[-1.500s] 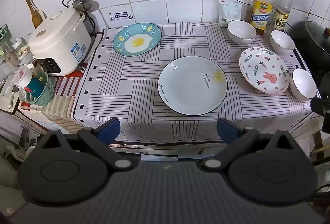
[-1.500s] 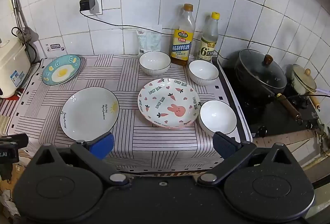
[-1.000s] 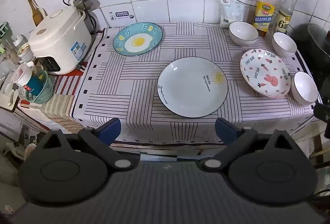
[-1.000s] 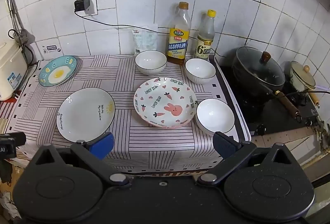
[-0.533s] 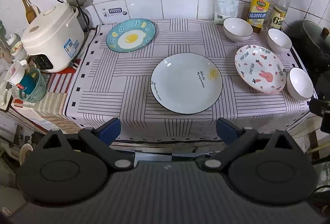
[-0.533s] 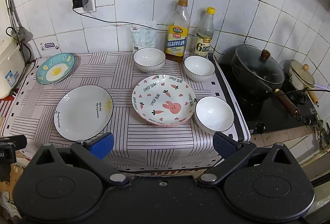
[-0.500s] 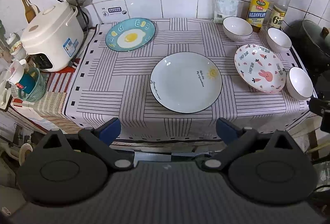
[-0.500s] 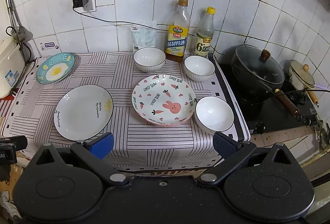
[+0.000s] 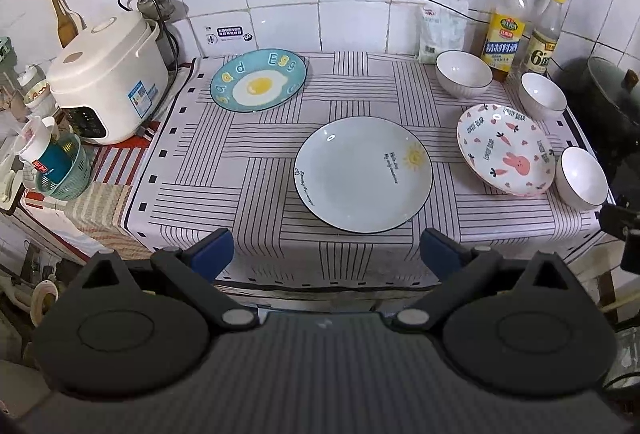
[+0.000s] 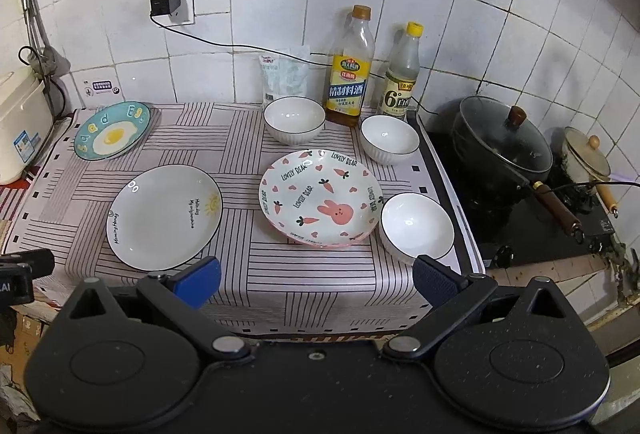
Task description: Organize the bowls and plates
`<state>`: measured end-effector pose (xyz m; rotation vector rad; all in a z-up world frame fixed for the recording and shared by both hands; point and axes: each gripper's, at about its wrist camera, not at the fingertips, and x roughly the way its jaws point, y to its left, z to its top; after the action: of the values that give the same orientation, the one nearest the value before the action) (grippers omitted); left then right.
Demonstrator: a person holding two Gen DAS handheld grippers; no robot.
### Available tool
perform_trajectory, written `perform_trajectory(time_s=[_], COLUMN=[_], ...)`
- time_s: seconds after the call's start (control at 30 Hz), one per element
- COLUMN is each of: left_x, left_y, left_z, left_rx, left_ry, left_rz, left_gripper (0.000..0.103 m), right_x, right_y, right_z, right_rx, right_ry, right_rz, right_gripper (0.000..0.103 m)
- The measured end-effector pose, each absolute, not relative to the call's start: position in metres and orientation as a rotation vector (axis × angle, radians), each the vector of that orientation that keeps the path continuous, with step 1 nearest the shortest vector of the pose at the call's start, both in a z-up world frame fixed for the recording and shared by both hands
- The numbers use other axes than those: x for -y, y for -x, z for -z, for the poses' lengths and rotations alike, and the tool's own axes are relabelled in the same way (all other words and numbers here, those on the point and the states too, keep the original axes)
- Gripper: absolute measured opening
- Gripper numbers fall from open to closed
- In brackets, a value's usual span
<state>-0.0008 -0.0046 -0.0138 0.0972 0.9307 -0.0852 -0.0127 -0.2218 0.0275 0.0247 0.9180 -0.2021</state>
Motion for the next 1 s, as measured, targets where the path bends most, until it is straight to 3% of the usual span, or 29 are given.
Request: perform_trajectory(time_s=[1.0], left_x=[0.0065], left_y=[0.0097], left_z=[0.0172], left_rx=[-0.913], left_ry=[-0.111], left_rz=[0.110], left_gripper=[0.101], right_x=[0.2217], right_y=[0.0170], right_z=[-0.0233], right_rx=[-0.899], right_ry=[-0.032], right_rz=[0.195], right_gripper=[0.103])
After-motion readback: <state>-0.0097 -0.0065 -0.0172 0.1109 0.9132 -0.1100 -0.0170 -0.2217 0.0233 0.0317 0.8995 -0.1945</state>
